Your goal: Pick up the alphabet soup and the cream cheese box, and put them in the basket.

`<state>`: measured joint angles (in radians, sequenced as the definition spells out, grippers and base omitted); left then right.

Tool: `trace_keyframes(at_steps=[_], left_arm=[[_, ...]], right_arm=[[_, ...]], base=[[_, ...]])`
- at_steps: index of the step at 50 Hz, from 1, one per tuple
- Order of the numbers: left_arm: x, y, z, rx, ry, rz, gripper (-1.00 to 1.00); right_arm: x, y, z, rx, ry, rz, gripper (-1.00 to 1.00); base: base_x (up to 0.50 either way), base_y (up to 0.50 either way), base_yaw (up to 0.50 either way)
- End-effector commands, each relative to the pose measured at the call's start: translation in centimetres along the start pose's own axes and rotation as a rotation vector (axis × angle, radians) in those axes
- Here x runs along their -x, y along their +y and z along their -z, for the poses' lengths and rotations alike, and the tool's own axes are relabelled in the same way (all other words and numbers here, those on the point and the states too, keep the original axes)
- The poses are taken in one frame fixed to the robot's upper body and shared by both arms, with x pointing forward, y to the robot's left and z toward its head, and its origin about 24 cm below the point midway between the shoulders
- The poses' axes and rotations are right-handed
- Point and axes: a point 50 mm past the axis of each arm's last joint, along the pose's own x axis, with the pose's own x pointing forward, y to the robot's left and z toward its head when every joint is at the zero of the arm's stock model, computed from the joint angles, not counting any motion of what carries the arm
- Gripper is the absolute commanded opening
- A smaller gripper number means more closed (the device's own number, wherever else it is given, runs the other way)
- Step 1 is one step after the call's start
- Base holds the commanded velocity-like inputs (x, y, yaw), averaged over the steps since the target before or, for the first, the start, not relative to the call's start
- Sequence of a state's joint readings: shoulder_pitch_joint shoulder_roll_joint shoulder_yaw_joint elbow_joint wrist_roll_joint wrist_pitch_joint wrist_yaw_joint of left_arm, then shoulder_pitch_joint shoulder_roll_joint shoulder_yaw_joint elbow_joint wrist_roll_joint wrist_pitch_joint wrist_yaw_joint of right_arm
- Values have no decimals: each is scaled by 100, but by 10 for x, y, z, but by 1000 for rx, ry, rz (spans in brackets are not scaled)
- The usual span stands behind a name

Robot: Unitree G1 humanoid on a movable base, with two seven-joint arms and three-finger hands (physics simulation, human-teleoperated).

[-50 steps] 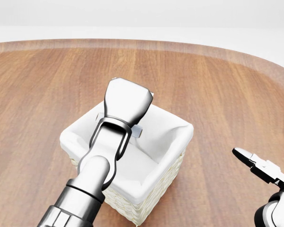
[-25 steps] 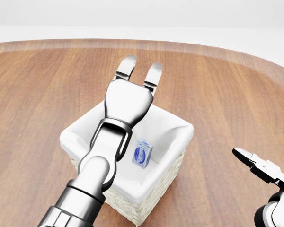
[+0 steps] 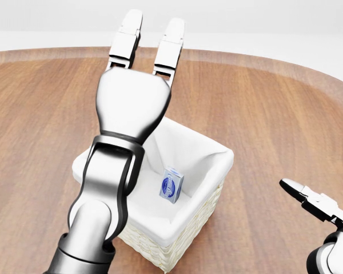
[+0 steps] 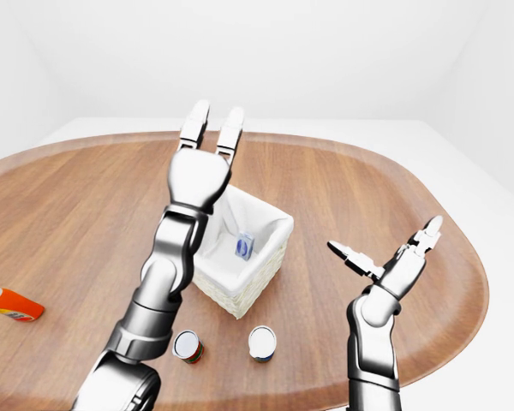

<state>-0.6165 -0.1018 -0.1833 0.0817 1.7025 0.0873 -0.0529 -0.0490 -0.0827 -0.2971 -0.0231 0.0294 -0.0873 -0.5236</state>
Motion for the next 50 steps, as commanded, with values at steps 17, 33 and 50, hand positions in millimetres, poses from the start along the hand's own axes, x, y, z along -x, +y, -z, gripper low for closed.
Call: trace_keyframes(at_steps=[17,33,50], left_arm=[[4,96,38,37,105,-507,100],[9,117,71,3,152,-570,100],[19,126,102,-62,199,-579,100]], right_arm=[[1,1,-1,7,-10,-4,100],[0,0,-3,-5,-10,1,100],[1,0,1,6,1,0,100]], base=[[0,0,0],[0,0,0],[0,0,0]])
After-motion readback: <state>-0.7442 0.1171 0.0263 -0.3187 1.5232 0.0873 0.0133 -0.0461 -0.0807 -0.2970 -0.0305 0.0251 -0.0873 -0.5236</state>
